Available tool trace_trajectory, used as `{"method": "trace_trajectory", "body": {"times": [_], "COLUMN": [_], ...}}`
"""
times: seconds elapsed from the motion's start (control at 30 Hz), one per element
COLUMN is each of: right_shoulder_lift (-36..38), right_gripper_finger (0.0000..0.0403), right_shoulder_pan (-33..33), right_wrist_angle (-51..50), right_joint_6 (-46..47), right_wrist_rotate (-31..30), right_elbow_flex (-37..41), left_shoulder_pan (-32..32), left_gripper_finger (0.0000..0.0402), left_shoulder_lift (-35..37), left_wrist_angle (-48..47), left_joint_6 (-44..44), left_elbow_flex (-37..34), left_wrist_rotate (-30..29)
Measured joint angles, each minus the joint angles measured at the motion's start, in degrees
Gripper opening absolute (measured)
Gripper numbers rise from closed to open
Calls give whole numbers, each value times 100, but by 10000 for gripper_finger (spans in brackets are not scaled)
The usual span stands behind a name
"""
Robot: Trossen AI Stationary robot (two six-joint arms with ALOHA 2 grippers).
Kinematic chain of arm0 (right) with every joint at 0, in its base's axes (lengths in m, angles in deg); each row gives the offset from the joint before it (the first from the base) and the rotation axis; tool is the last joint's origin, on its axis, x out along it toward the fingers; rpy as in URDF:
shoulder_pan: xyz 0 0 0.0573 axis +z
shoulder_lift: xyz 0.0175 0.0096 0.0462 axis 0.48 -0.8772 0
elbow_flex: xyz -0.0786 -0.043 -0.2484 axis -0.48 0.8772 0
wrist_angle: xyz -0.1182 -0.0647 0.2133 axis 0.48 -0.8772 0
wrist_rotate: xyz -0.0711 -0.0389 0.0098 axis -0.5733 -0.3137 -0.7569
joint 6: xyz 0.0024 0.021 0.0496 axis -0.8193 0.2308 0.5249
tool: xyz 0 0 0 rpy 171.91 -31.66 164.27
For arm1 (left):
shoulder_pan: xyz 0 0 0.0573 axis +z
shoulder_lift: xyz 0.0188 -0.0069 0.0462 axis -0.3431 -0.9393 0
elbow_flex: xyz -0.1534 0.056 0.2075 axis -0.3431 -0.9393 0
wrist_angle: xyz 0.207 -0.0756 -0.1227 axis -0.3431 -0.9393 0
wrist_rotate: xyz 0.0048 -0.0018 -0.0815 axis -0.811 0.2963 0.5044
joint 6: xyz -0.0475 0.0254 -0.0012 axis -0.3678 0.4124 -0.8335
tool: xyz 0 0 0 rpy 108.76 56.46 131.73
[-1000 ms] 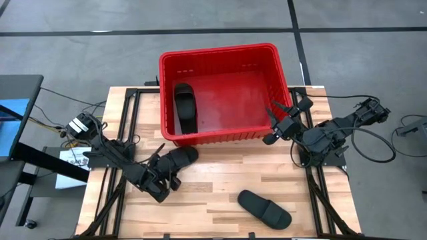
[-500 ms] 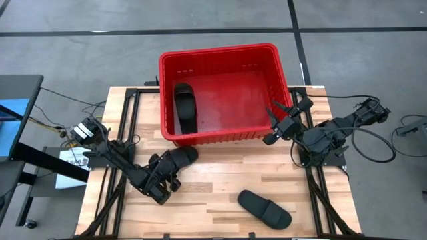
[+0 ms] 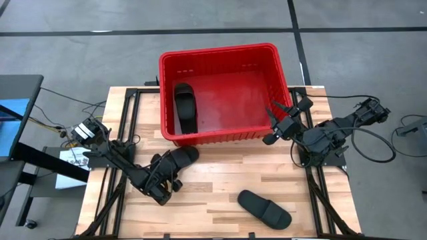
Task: Pick and place slides into bin
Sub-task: Put the black slide into the red bin
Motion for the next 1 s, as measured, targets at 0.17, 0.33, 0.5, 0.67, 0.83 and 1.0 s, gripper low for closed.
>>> {"method": "trace_trajectory", "body": {"times": [0.17,0.33,0.5,0.67,0.83,1.0], "right_shoulder_lift": [0,0,0,-2,-2,-2], "right_gripper_finger": [125,125,125,125,125,125], "right_shoulder_pan": [0,0,0,0,0,-2], "right_wrist_angle": [0,0,0,0,-11,-22], "right_joint_6": [5,5,6,5,5,5], "right_wrist_rotate": [2,2,2,4,12,170], "right_elbow_flex": [0,0,0,0,0,0], "left_shoulder_pan": [-21,-300,-626,-911,-993,-902], "left_gripper_finger": [11,4,2,1,1,0], "left_shoulder_lift": [15,188,504,883,1347,1754], "left_wrist_angle": [127,406,340,444,424,321], "left_joint_6": [31,102,50,-4,322,1111], "left_elbow_flex": [10,1,0,18,307,591], "left_wrist_rotate": [186,512,705,643,188,-246]}}
